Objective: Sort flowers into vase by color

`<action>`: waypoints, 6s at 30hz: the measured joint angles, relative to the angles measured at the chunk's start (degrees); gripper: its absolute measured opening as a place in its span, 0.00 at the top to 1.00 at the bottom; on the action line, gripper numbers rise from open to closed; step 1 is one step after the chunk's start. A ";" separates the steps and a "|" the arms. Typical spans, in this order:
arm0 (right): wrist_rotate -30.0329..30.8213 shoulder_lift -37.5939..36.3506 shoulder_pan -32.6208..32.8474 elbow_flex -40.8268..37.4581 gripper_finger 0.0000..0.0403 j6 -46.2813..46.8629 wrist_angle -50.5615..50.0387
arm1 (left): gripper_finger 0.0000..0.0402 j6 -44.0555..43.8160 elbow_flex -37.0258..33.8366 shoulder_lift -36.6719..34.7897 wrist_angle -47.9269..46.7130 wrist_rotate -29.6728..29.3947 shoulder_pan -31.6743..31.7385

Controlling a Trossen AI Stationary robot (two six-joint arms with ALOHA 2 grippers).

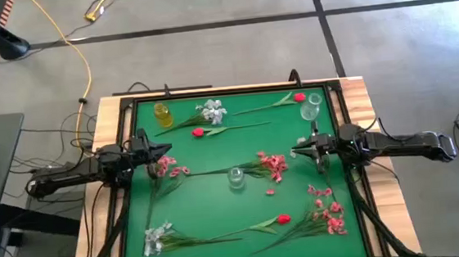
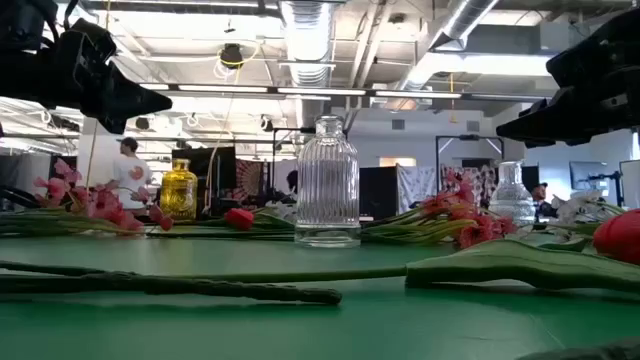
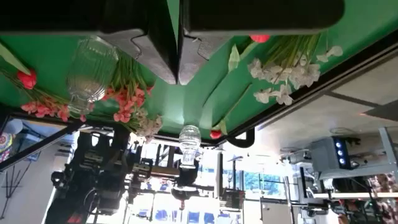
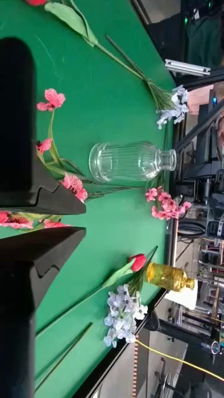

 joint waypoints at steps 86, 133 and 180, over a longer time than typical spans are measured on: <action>0.60 0.00 0.00 -0.03 0.83 -0.74 0.66 | 1.00 -49.27 -0.12 0.49 5.66 -5.42 -0.01; 13.40 37.59 2.95 44.52 0.83 9.99 -5.63 | 0.52 -1.44 39.97 41.99 -3.24 -6.39 0.25; 10.38 51.49 13.66 55.86 0.49 20.72 -32.81 | 0.40 27.81 76.82 107.50 -50.86 -0.78 27.18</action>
